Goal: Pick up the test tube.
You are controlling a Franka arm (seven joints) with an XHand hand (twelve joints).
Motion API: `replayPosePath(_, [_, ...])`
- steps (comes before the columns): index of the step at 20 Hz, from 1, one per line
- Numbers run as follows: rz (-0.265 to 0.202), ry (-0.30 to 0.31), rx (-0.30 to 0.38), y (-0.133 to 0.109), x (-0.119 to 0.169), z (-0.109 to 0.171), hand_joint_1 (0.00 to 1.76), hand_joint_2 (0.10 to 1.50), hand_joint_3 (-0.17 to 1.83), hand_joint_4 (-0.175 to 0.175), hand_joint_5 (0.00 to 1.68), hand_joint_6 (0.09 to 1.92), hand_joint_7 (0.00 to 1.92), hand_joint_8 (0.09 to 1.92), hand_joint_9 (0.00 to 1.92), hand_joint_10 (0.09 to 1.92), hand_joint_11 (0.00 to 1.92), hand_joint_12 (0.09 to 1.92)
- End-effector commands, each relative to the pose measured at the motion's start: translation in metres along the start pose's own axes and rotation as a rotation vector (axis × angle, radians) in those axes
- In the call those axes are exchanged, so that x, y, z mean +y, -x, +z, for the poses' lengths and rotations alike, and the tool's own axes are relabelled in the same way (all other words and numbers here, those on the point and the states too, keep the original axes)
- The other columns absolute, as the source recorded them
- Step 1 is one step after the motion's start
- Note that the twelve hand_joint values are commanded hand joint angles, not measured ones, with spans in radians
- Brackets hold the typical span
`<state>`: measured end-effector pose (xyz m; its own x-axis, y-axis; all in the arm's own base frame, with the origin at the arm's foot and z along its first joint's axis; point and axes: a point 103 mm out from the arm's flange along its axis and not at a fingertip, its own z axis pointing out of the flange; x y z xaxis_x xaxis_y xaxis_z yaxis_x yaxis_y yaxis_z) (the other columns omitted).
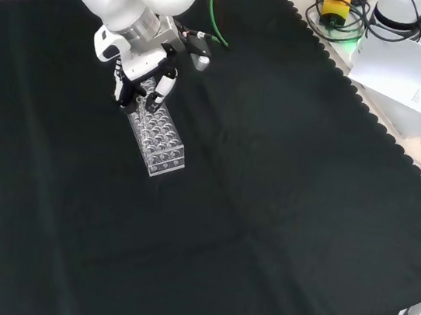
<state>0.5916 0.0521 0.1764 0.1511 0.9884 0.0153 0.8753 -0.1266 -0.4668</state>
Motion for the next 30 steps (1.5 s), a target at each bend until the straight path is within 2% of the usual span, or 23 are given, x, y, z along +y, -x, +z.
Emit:
replayPosePath(1, [0.004,0.038,-0.001,-0.005,0.0,0.0,1.14,1.1,-0.17,-0.175,0.88,0.72,1.17,0.78,1.2,0.61,0.87,1.22])
replayPosePath(2, [0.004,0.047,0.0,-0.006,0.0,0.0,1.15,1.11,-0.15,-0.175,0.94,0.78,1.21,0.76,1.24,0.59,0.91,1.21])
replayPosePath(5, [0.011,0.06,0.015,-0.009,-0.001,0.0,1.26,1.09,-0.06,-0.175,1.04,0.85,1.13,0.84,1.31,0.57,1.0,1.19])
replayPosePath(13, [0.019,0.06,0.066,-0.016,0.001,0.001,1.28,1.08,-0.04,-0.175,1.07,0.84,1.12,0.85,1.34,0.58,1.08,1.14])
replayPosePath(18, [0.033,0.111,0.094,-0.018,-0.002,0.001,1.3,1.08,-0.14,-0.175,1.17,0.65,1.23,0.72,1.44,0.63,1.27,0.92])
replayPosePath(22, [0.057,0.158,0.155,-0.016,-0.006,0.0,1.31,1.07,-0.17,-0.175,1.24,0.56,1.28,0.61,1.53,0.63,1.36,0.82])
replayPosePath(25, [0.07,0.182,0.196,-0.013,-0.008,-0.003,1.31,1.09,-0.14,-0.175,1.21,0.38,1.22,0.89,1.55,0.62,1.38,0.8])
replayPosePath(30, [0.081,0.19,0.219,-0.007,-0.01,-0.006,1.31,1.1,-0.13,-0.175,1.21,0.33,1.2,0.96,1.56,0.62,1.4,0.8])
